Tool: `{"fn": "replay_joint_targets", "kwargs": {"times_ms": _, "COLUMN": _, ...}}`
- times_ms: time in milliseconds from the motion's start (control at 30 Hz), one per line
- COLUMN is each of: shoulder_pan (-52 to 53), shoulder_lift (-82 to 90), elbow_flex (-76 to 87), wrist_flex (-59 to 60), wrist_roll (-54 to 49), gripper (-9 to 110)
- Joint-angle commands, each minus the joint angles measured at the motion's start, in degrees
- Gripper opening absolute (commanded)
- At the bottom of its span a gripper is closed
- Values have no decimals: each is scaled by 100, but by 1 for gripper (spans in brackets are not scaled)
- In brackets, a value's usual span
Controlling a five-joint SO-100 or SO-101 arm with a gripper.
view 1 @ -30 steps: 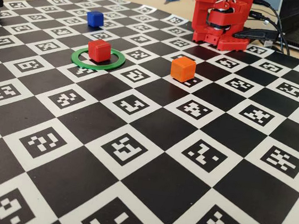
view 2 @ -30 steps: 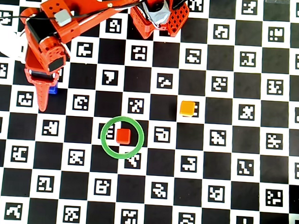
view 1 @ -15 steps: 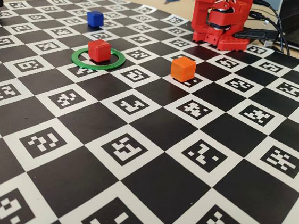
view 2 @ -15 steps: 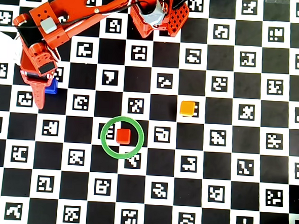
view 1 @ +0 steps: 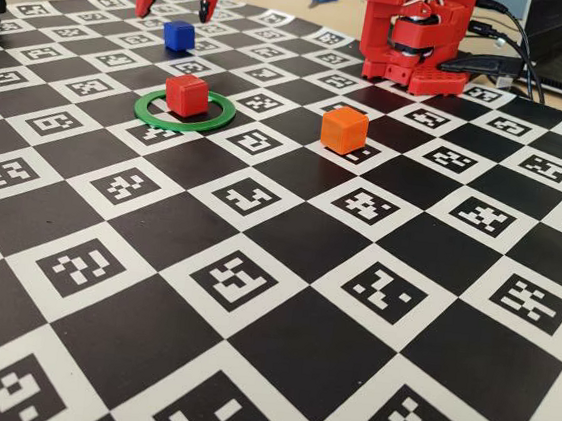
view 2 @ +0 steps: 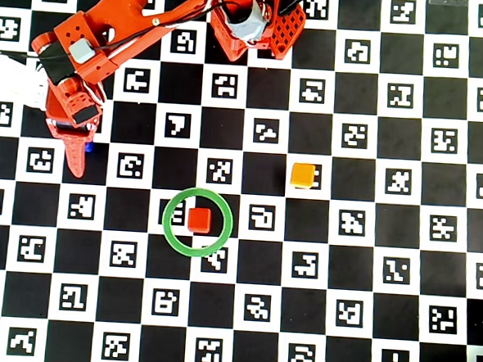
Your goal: Grab the red cube then put it in the green circle then put the blue cube on top and finally the orange cube on top
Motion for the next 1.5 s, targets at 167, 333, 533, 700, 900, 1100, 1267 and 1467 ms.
{"fn": "replay_joint_targets", "kwargs": {"times_ms": 167, "shoulder_pan": 114, "shoulder_lift": -44, "elbow_flex": -62, "wrist_flex": -334, "wrist_roll": -79, "gripper": 51}}
{"fn": "replay_joint_targets", "kwargs": {"times_ms": 333, "shoulder_pan": 97, "shoulder_lift": -132, "elbow_flex": 9, "wrist_flex": -554, "wrist_roll": -88, "gripper": 49}}
{"fn": "replay_joint_targets", "kwargs": {"times_ms": 533, "shoulder_pan": 88, "shoulder_lift": -176, "elbow_flex": 18, "wrist_flex": -668, "wrist_roll": -79, "gripper": 46}}
{"fn": "replay_joint_targets", "kwargs": {"times_ms": 700, "shoulder_pan": 35, "shoulder_lift": -185, "elbow_flex": 53, "wrist_flex": -712, "wrist_roll": -88, "gripper": 43}}
{"fn": "replay_joint_targets", "kwargs": {"times_ms": 900, "shoulder_pan": -9, "shoulder_lift": -176, "elbow_flex": 88, "wrist_flex": -773, "wrist_roll": -97, "gripper": 40}}
{"fn": "replay_joint_targets", "kwargs": {"times_ms": 1100, "shoulder_pan": -97, "shoulder_lift": -79, "elbow_flex": 246, "wrist_flex": -958, "wrist_roll": -97, "gripper": 33}}
{"fn": "replay_joint_targets", "kwargs": {"times_ms": 1267, "shoulder_pan": -141, "shoulder_lift": -44, "elbow_flex": 308, "wrist_flex": -1063, "wrist_roll": 0, "gripper": 27}}
{"fn": "replay_joint_targets", "kwargs": {"times_ms": 1467, "shoulder_pan": -141, "shoulder_lift": -35, "elbow_flex": 316, "wrist_flex": -1072, "wrist_roll": -9, "gripper": 23}}
